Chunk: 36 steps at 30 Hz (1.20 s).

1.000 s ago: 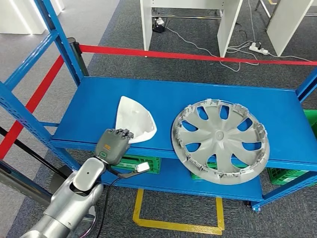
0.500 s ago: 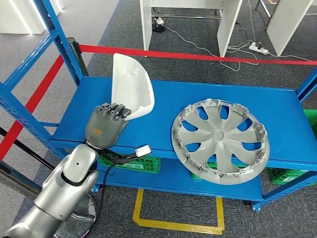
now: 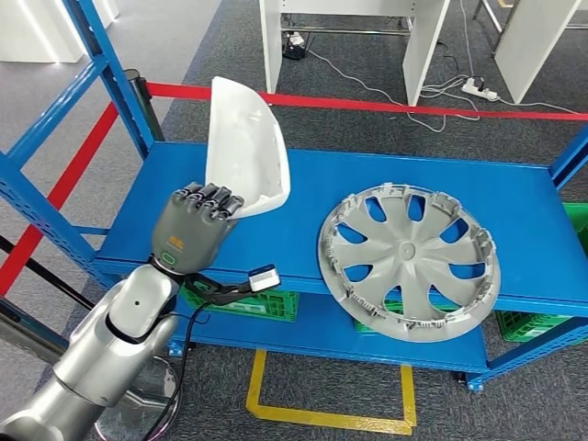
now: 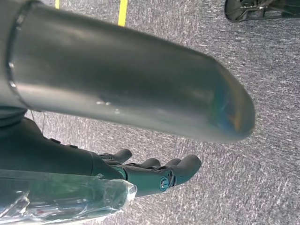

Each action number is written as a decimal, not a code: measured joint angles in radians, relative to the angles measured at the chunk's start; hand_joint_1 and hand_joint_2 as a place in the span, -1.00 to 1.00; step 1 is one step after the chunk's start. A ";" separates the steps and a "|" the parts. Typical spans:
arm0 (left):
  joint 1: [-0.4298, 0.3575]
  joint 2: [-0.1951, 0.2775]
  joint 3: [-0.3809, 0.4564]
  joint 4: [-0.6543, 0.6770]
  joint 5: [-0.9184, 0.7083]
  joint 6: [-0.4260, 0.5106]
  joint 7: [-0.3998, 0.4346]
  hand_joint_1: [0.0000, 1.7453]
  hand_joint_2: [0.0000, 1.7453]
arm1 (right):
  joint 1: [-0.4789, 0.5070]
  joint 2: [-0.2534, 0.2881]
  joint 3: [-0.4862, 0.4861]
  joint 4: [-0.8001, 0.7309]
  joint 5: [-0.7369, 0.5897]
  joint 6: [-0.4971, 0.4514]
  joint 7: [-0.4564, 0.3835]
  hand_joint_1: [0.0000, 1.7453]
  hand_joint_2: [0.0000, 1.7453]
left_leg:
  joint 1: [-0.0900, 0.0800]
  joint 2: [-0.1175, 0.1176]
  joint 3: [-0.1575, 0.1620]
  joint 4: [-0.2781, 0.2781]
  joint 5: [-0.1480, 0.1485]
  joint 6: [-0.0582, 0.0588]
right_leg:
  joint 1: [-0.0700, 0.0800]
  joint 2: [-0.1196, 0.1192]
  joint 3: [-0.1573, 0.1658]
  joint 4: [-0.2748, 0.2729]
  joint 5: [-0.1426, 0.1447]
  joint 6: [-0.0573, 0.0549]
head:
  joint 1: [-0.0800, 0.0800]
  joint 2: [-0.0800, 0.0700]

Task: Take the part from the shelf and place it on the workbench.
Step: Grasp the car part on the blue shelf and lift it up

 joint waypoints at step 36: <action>0.092 -0.002 0.079 -0.006 0.003 -0.075 -0.064 1.00 1.00 | -0.044 0.000 -0.123 0.045 0.149 0.008 -0.045 -1.00 -1.00 | -0.001 0.000 -0.001 0.001 0.000 0.000 | -0.001 0.000 -0.001 0.000 0.001 0.001 | 0.000 0.000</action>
